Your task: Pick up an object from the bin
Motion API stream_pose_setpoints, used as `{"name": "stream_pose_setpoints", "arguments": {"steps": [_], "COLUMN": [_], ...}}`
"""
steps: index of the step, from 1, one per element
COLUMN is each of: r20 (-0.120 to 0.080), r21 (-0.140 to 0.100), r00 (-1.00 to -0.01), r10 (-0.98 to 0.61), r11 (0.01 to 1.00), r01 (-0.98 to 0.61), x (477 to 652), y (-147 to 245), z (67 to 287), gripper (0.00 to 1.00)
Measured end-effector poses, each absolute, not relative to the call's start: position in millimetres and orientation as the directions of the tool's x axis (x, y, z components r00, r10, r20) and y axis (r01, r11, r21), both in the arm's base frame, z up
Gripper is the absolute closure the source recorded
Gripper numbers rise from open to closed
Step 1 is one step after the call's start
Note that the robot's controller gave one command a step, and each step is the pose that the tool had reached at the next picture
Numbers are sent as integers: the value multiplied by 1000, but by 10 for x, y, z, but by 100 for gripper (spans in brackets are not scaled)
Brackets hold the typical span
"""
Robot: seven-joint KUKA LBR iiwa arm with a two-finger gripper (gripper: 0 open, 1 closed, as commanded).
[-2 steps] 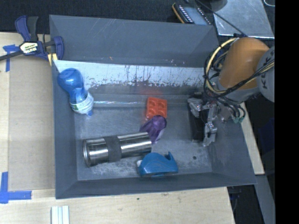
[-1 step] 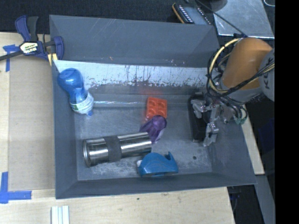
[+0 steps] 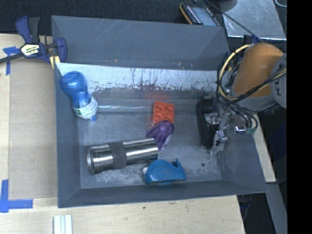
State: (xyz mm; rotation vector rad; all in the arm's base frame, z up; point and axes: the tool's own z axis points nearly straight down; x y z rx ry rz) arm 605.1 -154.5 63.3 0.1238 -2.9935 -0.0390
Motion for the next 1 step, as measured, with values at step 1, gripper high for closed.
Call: {"name": "stream_pose_setpoints", "arguments": {"steps": [1], "r20": [148], "r21": [36], "r00": [-981], "r10": [-123], "r11": [992], "r01": [-119], "x": [6063], "y": [-1538], "z": [641], "gripper": [100]}}
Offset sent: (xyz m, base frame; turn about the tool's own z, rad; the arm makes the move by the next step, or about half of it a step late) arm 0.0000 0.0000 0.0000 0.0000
